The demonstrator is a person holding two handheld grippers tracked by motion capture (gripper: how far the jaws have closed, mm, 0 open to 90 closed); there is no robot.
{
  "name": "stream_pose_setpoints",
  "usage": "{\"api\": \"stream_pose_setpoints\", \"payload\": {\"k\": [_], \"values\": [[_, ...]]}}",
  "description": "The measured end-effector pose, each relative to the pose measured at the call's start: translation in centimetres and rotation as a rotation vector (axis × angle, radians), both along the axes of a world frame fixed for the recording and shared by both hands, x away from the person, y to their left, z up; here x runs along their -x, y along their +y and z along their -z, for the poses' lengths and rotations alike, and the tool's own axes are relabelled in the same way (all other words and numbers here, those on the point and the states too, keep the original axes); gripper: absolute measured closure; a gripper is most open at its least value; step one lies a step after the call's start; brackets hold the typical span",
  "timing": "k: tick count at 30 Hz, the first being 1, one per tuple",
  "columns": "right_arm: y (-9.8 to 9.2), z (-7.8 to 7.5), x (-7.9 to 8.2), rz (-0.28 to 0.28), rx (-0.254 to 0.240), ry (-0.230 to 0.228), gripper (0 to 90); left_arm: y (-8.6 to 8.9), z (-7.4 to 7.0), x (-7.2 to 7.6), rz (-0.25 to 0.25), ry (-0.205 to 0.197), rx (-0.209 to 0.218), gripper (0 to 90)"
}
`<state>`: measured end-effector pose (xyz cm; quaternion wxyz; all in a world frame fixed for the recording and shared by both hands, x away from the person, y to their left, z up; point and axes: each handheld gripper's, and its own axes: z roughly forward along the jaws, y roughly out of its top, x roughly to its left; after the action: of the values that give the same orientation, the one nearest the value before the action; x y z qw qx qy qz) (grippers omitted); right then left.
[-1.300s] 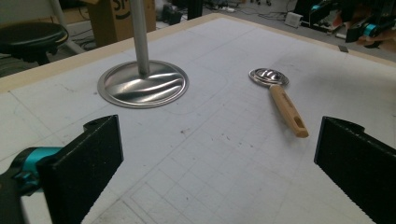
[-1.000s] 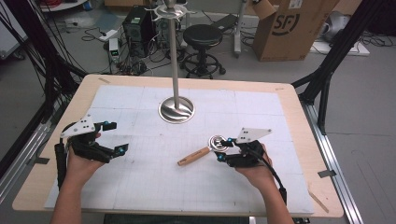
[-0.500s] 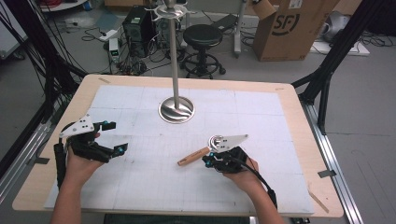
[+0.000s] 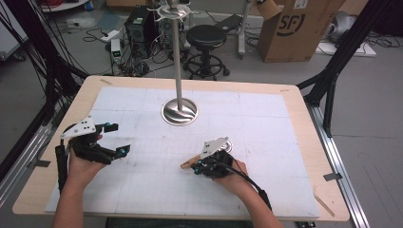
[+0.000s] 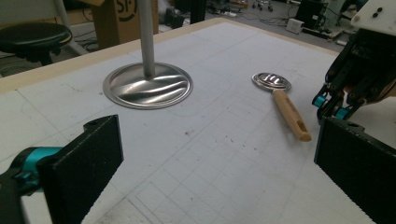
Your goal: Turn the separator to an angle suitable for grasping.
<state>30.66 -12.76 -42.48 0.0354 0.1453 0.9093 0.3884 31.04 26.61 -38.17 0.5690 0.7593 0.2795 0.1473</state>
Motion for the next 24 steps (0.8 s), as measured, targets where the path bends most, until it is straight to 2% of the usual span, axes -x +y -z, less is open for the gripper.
{"api": "stream_pose_setpoints", "payload": {"k": [7, 11, 12, 13, 15, 16, 18, 21, 24], "values": [[1.0, 0.5, -0.8, 0.015, 0.037, 0.008, 90.0, 0.3, -0.1, 0.0, -0.005, -0.004, 0.004, 1.8], [1.0, 0.7, -1.7, 0.051, 0.037, 0.013, 90.0, 0.1, 0.0, 0.0, -0.002, 0.0, -0.003, 1.8], [1.0, 0.7, -2.2, 0.087, 0.043, 0.019, 90.0, 0.1, 0.0, 0.0, -0.001, -0.001, -0.008, 1.8], [1.0, 0.8, -2.4, 0.101, 0.044, 0.019, 90.0, 0.1, 0.0, -0.1, 0.0, -0.001, -0.009, 1.8], [1.1, 0.8, -2.6, 0.109, 0.042, 0.02, 90.0, 0.0, 0.0, -0.1, 0.001, 0.002, -0.012, 1.8], [1.4, 0.9, -2.8, 0.119, 0.062, 0.021, 90.0, 0.0, 0.1, -0.1, -0.002, 0.002, -0.013, 1.8], [1.6, 0.9, -2.9, 0.124, 0.067, 0.012, 90.0, 0.0, 0.1, -0.1, -0.002, 0.002, -0.014, 1.8], [2.1, 0.5, -3.5, 0.141, 0.065, 0.021, 90.0, 0.0, 0.0, -0.1, -0.002, 0.003, -0.011, 1.8], [2.3, 0.3, -4.0, 0.144, 0.064, 0.009, 90.0, 0.1, 0.0, 0.0, -0.006, 0.002, -0.011, 1.8]]}}
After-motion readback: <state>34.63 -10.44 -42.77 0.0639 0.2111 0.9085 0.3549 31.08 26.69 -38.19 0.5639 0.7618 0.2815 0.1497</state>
